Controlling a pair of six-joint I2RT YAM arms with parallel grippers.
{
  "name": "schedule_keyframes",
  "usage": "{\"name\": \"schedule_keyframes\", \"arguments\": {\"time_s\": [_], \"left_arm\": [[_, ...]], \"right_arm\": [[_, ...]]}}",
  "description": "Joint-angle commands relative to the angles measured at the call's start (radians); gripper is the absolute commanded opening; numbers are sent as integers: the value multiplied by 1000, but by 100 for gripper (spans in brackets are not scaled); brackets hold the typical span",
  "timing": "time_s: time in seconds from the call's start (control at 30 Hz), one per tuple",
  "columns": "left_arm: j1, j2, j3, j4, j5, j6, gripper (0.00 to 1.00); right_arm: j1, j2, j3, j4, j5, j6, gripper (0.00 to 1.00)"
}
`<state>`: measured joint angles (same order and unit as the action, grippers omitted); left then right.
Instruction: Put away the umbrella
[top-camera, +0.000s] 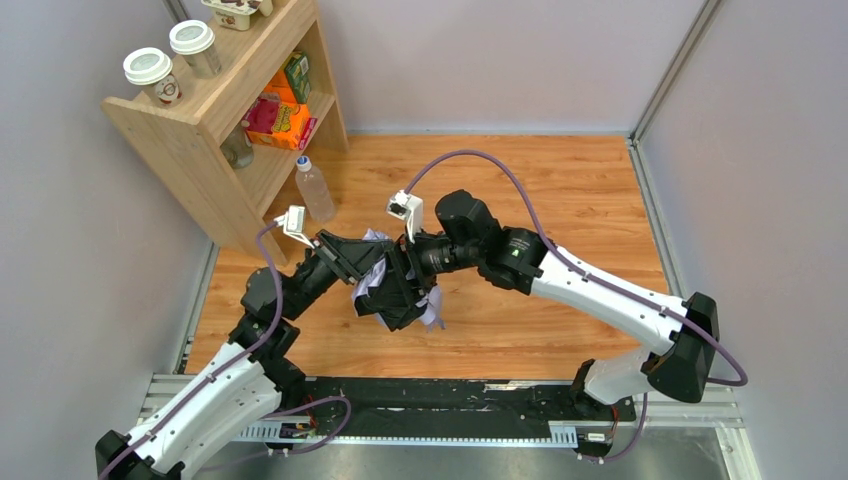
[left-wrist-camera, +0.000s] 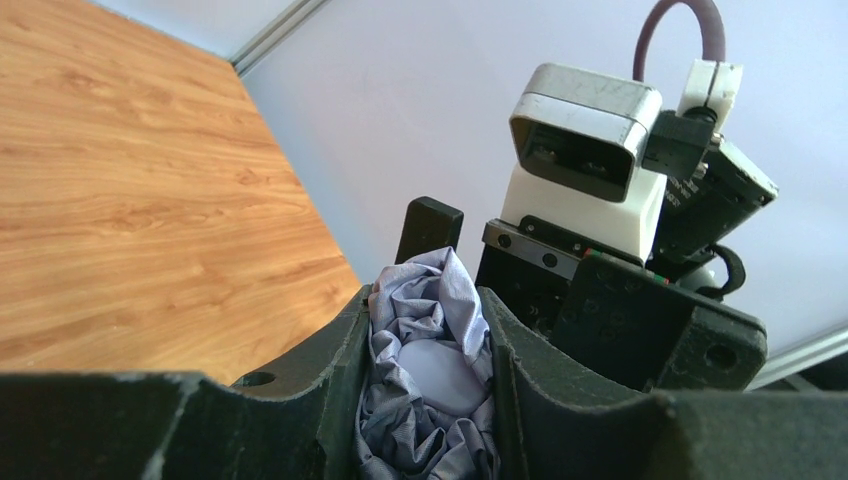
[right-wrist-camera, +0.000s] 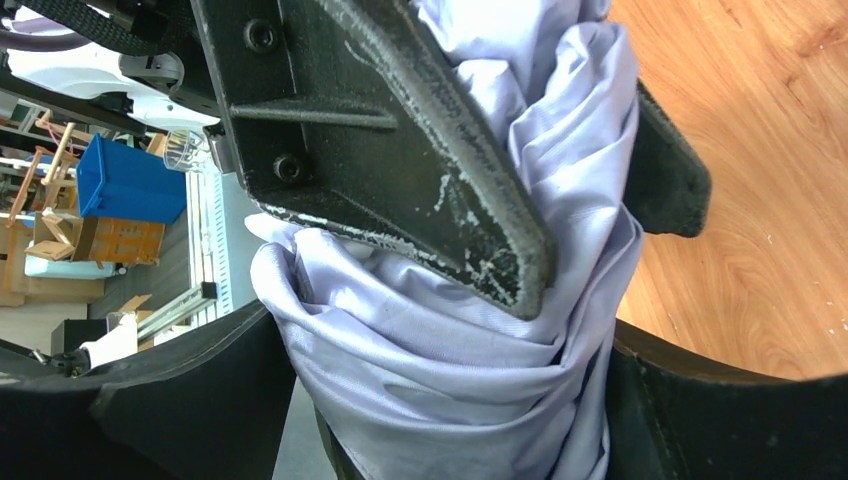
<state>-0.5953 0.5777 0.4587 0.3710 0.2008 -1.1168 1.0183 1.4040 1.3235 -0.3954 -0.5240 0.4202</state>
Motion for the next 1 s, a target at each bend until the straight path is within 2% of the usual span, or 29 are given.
{"name": "schedule_keyframes", "arguments": {"time_s": [0.0, 0.1, 0.33, 0.6, 0.73, 0.97], "left_arm": [[6, -22, -31, 181, -1, 126, 0], [6, -45, -9, 137, 43, 279, 0], [6, -73, -2, 238, 121, 562, 0], [6, -45, 197, 166, 275, 886, 0], [6, -26, 286, 155, 284, 978, 0], [6, 45, 406, 213, 307, 1055, 0]], "right_arm": [[16, -68, 46, -23, -65, -6, 84], [17, -92, 48, -46, -73, -9, 84], [16, -105, 71, -99, -165, -24, 88], [-4, -96, 206, -196, -177, -49, 99], [-29, -89, 304, -267, -156, -78, 100], [-124, -79, 444, -283, -168, -64, 100]]}}
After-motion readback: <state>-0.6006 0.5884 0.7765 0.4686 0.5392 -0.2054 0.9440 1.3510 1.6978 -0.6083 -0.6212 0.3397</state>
